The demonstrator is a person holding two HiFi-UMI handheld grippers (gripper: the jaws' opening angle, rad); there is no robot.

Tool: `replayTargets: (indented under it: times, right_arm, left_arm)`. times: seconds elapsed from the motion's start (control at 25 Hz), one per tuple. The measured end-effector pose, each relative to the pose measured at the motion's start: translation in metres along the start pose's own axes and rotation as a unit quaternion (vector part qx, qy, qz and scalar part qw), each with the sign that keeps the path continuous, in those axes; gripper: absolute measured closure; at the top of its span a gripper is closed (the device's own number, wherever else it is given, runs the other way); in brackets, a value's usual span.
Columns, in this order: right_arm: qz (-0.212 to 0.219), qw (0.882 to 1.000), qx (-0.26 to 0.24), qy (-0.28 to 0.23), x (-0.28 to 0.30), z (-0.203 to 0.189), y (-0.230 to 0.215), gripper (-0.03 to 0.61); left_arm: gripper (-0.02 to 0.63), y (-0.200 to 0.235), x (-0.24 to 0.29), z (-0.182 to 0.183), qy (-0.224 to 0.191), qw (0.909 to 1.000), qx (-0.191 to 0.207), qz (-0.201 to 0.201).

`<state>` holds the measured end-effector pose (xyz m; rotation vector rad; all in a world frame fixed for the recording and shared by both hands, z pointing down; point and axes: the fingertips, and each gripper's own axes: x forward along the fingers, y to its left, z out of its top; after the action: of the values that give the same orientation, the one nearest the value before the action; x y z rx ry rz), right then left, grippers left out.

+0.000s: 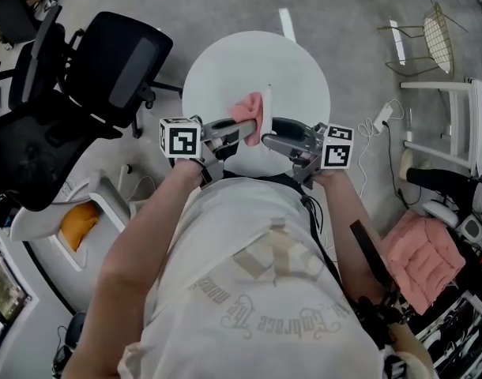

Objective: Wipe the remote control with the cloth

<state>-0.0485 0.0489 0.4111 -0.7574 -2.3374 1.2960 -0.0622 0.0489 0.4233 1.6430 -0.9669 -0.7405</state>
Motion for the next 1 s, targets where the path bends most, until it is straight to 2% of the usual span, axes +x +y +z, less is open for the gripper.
replayTargets:
  times: [0.08,0.24,0.4,0.52,0.64,0.8,0.92,1.0]
  right_arm:
    - [-0.007,1.000,0.011,-0.013,-0.002,0.006,-0.009,0.321]
    - [-0.037,0.998,0.033,-0.027,-0.012,0.008,-0.034,0.321]
    - [-0.093,0.994,0.058,-0.024,-0.029,0.002,-0.074,0.322]
    - [-0.150,0.986,0.077,-0.005,-0.045,-0.008,-0.111,0.321]
    - [-0.228,0.969,0.076,0.049,-0.062,-0.027,-0.148,0.322]
    - [-0.313,0.940,0.065,0.122,-0.078,-0.045,-0.184,0.321]
    - [-0.367,0.912,0.032,0.178,-0.087,-0.051,-0.204,0.321]
    - [-0.396,0.890,-0.001,0.226,-0.090,-0.057,-0.214,0.321]
  left_arm:
    - [0.595,0.009,0.002,-0.011,0.013,0.9997,-0.017,0.014]
    - [0.595,0.025,0.010,-0.029,0.040,0.9984,-0.010,0.040]
    - [0.595,0.039,0.017,-0.046,0.062,0.9954,-0.016,0.070]
    - [0.595,0.048,0.015,-0.051,0.065,0.9934,-0.022,0.092]
    - [0.595,0.058,0.007,-0.050,0.047,0.9920,-0.032,0.113]
    - [0.595,0.067,0.000,-0.043,0.025,0.9894,-0.039,0.137]
    - [0.595,0.071,-0.002,-0.041,0.011,0.9880,-0.041,0.149]
    - [0.595,0.072,-0.003,-0.042,0.005,0.9872,-0.041,0.154]
